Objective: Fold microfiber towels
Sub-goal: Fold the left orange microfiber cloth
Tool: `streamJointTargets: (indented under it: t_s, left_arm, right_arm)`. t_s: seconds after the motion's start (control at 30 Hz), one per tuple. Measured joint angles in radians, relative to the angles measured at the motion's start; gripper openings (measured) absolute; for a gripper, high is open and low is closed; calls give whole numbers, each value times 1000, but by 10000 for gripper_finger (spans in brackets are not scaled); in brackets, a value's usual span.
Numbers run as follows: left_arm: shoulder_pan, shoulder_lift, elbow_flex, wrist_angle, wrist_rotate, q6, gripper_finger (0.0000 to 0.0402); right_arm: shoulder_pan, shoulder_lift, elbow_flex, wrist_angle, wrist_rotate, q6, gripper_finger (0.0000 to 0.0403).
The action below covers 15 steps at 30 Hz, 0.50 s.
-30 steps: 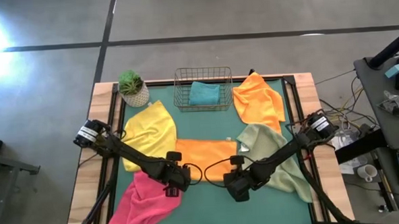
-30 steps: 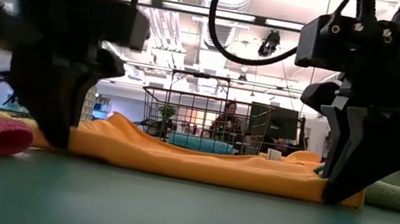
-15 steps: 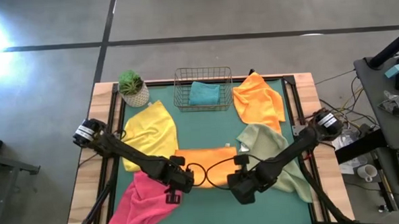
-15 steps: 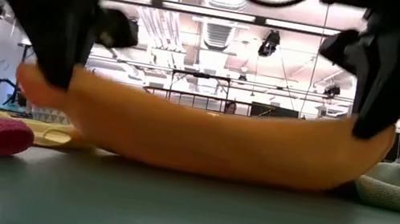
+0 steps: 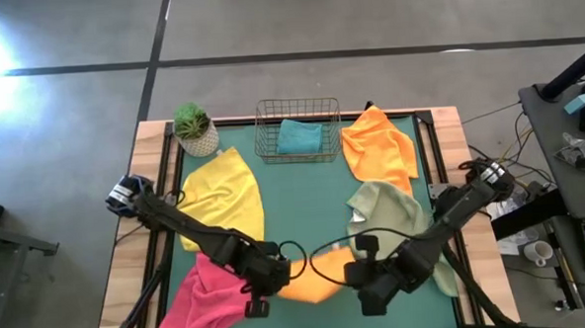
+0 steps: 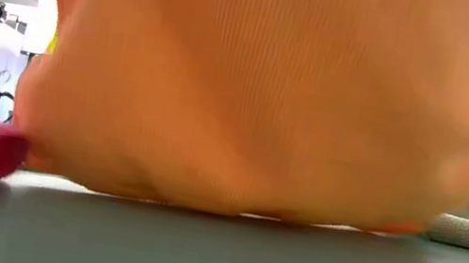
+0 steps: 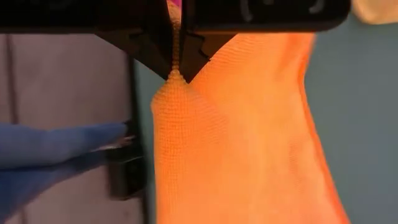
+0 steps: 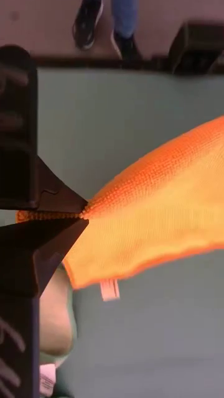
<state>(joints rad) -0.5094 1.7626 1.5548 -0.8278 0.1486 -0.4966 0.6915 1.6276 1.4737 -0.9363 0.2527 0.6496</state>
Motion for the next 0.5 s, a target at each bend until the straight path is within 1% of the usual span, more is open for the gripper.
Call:
streamJointTargets:
  t_s: [0.1,0.27,0.5]
  left_arm:
    - [-17,0,43,4,35,-52,0]
    - [-50,0,94,8,40,-160,0]
    - [-85,0,99,31,42,-314,0]
  right_arm:
    - [26,0,45,-14,0,32,8]
    - [65,-1,106,-64,1,96,8]
    - [117,-1,128,-75,1,125,8]
